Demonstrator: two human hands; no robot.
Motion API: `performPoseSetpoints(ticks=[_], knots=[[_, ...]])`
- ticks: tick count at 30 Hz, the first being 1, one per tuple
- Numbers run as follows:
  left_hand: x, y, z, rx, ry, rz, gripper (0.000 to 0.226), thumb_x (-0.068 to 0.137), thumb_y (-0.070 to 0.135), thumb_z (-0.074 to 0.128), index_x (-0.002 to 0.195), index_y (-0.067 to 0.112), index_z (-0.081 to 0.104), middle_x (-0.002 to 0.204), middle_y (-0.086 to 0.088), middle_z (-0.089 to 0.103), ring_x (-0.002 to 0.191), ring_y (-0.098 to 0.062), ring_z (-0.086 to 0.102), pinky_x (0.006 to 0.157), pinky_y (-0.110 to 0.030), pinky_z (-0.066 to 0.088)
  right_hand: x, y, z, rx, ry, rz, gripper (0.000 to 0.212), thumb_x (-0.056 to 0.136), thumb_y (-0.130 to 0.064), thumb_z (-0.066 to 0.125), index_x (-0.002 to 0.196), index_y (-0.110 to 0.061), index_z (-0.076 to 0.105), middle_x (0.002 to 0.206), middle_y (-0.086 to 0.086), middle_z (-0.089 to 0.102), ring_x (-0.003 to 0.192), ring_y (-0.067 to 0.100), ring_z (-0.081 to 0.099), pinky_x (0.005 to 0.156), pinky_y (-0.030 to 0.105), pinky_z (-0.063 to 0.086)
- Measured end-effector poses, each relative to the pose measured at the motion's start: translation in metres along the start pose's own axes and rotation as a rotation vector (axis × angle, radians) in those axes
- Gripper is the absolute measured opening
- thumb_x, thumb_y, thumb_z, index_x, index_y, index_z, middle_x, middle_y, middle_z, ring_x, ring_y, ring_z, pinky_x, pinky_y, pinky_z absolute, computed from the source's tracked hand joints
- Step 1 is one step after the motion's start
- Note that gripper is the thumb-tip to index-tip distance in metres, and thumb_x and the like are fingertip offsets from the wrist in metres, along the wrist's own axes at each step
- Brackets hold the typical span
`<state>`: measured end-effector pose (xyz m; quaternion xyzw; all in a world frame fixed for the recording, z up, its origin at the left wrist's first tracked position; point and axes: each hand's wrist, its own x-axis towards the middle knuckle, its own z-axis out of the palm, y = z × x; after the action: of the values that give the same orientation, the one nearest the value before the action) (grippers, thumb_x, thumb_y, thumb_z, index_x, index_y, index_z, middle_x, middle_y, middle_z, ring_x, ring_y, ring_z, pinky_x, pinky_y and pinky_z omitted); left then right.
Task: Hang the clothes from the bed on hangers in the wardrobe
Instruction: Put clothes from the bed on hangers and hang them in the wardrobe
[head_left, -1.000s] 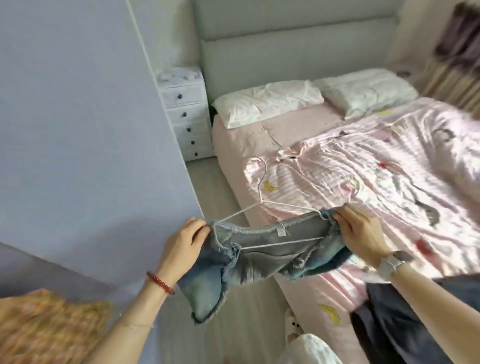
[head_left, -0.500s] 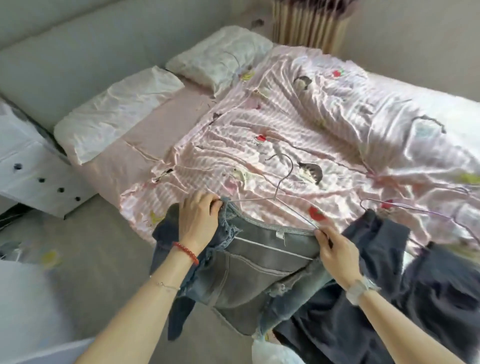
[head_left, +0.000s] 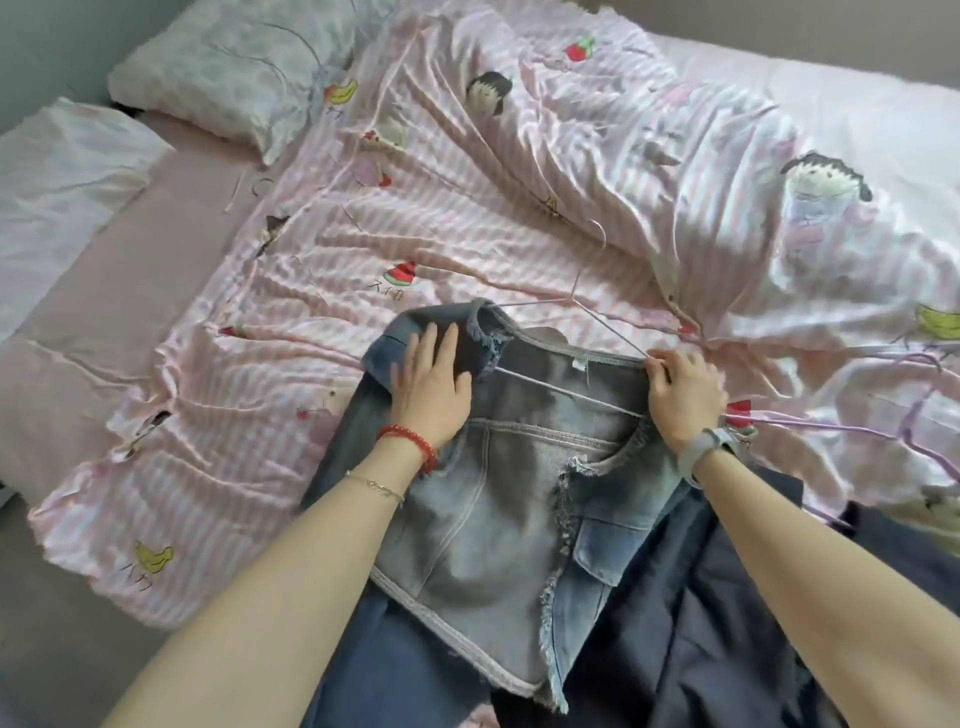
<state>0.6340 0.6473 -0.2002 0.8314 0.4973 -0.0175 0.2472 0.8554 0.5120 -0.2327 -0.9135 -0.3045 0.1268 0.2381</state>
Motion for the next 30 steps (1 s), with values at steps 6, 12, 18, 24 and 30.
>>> performPoseSetpoints(ticks=[6,12,18,24,30], knots=[[-0.032,-0.059,0.067,0.290,-0.241,-0.240,0.071,0.094,0.040,0.044,0.148,0.025,0.001,0.156,-0.009,-0.008,0.142,-0.031,-0.009,0.110,-0.059,0.002,-0.053,0.028,0.048,-0.081,-0.087,0.130,0.054,0.086,-0.023,0.058,0.136,-0.014,0.039,0.138,0.014,0.041,0.130,0.031,0.032,0.104,0.051,0.027],[-0.048,-0.088,0.075,0.264,-0.145,-0.224,0.057,0.091,0.024,0.054,0.143,0.024,0.029,0.126,-0.013,0.040,0.111,-0.031,0.044,0.077,-0.043,0.045,-0.144,0.031,0.069,-0.116,-0.116,0.309,0.074,0.074,-0.036,0.072,0.135,-0.007,0.040,0.124,0.021,0.045,0.110,0.040,0.042,0.086,0.050,0.038],[-0.042,-0.086,0.067,0.056,-0.037,-0.271,0.036,0.088,0.014,0.057,0.124,0.017,0.053,0.113,-0.011,0.060,0.102,-0.032,0.057,0.083,-0.039,0.045,-0.137,0.029,0.064,-0.093,-0.186,0.227,0.051,0.084,-0.017,0.062,0.130,-0.005,0.043,0.122,0.018,0.043,0.110,0.037,0.041,0.079,0.044,0.043],[-0.045,-0.046,0.035,-0.199,0.330,-0.155,0.011,0.086,0.012,0.059,0.094,0.008,0.066,0.098,-0.009,0.066,0.087,-0.028,0.061,0.069,-0.030,0.044,-0.130,0.022,0.048,0.220,0.033,0.202,0.028,0.089,-0.012,0.056,0.113,0.004,0.053,0.114,0.019,0.053,0.102,0.035,0.054,0.079,0.030,0.038],[-0.083,-0.030,0.077,0.354,-0.486,0.023,0.048,0.095,0.037,0.037,0.138,0.017,0.037,0.150,-0.007,0.025,0.138,-0.025,0.017,0.109,-0.053,0.015,-0.153,0.013,0.062,-0.178,-0.463,-0.124,0.052,0.096,-0.031,0.040,0.142,-0.010,0.026,0.151,0.014,0.020,0.135,0.035,0.025,0.105,0.041,0.028]])
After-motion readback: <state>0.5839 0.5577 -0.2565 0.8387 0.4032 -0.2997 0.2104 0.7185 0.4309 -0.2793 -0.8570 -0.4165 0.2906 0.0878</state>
